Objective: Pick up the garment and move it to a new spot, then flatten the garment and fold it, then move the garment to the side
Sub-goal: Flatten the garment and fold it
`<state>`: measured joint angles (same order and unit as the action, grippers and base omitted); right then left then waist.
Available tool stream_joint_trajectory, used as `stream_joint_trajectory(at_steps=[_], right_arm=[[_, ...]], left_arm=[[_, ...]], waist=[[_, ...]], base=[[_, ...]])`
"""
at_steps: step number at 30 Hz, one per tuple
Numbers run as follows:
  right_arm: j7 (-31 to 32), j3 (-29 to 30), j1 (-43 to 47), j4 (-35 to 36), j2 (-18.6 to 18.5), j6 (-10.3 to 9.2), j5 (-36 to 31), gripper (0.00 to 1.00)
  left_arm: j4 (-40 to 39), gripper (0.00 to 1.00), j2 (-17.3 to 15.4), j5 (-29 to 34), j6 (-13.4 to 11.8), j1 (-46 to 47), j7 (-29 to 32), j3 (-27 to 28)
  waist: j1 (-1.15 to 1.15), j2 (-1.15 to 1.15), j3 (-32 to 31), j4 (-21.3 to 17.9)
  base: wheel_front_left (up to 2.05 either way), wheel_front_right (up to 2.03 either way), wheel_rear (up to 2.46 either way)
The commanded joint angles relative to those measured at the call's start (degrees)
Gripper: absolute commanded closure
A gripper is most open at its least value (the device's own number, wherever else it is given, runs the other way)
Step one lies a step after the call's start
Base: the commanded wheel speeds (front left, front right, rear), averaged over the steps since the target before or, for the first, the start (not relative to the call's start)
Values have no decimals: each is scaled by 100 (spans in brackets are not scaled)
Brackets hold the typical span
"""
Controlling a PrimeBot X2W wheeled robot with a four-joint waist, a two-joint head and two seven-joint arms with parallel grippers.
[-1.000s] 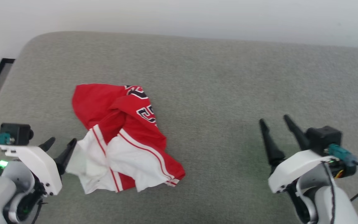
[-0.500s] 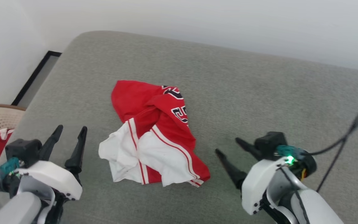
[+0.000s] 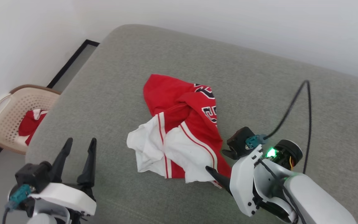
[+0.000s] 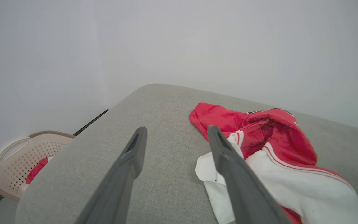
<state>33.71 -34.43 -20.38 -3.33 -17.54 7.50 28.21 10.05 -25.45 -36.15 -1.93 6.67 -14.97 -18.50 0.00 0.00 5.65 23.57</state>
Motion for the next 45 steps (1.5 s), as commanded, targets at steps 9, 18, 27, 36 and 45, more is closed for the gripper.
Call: stream_joint_trajectory(at_steps=[9,18,27,36,45], right_arm=[[189,-696,-713,-904,-176,-3,56,0],[-284,-1174,-1208,-1801,-26,-3,300,100],[-726,76,-915,-1736,10,-3,1036,100],[-1014,2776,-107,-1811,166,-2,709,100],[-892,4849,265,-2113,602,-2,-639,100]], left_arm=[[303,0,916,682,654,-227,-27,768],[439,0,1364,938,897,-276,-28,1212],[407,0,1527,1013,940,-382,-28,1467],[311,0,1445,946,939,-495,-28,1480],[298,0,1357,907,940,-526,-28,1422]], waist=[[0,0,101,471],[0,0,133,546],[0,0,97,355],[0,0,25,138],[0,0,-23,52]], base=[[0,0,0],[0,0,0],[0,0,0],[0,0,0],[0,0,0]])
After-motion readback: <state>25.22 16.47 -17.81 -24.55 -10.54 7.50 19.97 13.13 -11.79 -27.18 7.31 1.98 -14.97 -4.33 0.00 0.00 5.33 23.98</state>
